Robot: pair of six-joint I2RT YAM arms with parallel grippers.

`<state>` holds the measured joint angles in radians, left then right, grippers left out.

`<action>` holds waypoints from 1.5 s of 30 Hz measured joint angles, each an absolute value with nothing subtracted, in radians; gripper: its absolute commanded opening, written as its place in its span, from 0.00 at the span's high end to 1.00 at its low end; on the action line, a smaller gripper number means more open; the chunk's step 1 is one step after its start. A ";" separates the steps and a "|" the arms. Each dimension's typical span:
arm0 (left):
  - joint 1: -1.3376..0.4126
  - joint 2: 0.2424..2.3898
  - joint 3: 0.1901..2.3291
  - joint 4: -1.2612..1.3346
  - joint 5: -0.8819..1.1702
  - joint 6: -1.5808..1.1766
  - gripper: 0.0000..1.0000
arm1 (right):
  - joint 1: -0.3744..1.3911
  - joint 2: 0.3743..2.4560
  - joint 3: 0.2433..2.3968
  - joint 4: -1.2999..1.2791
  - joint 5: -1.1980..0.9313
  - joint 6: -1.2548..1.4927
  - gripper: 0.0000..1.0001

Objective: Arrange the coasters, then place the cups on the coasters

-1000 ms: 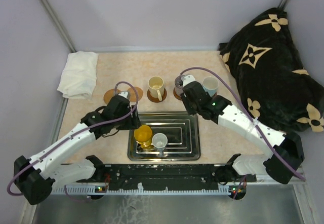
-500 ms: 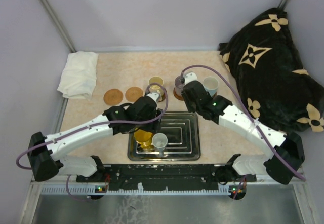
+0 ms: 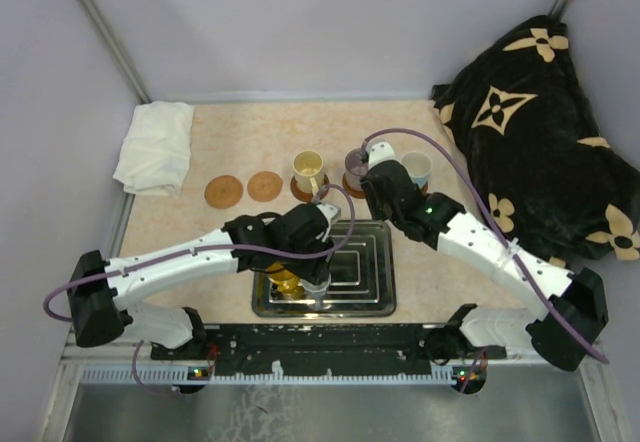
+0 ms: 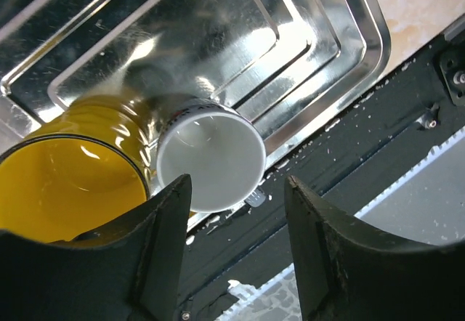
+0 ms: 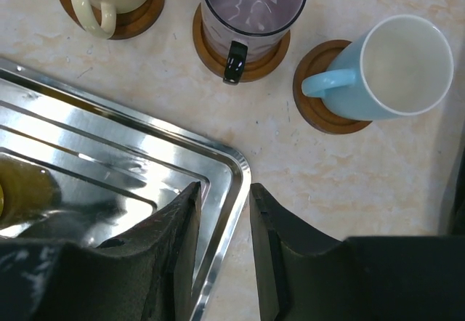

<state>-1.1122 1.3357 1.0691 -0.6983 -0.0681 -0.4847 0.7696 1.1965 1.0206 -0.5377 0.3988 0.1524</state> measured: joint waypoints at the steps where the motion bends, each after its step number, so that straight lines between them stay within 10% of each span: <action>1: -1.118 1.339 1.069 -0.701 -0.061 -0.485 0.39 | 0.770 1.193 1.019 -0.535 0.399 0.152 0.66; 19: -1.144 1.421 1.004 -0.673 0.009 -0.497 0.46 | 0.770 1.125 0.975 -0.500 0.419 0.148 0.64; 33: -1.148 1.470 0.982 -0.609 -0.082 -0.469 1.00 | 0.770 1.124 0.975 -0.493 0.430 0.139 0.62; 45: -1.150 1.456 0.990 -0.621 -0.135 -0.426 1.00 | 0.770 1.133 0.975 -0.455 0.455 0.139 0.60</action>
<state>-1.1496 1.4563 0.9901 -0.6209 -0.1352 -0.4255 0.7696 1.1328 0.9749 -0.4545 0.4549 0.1390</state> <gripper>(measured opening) 0.043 0.398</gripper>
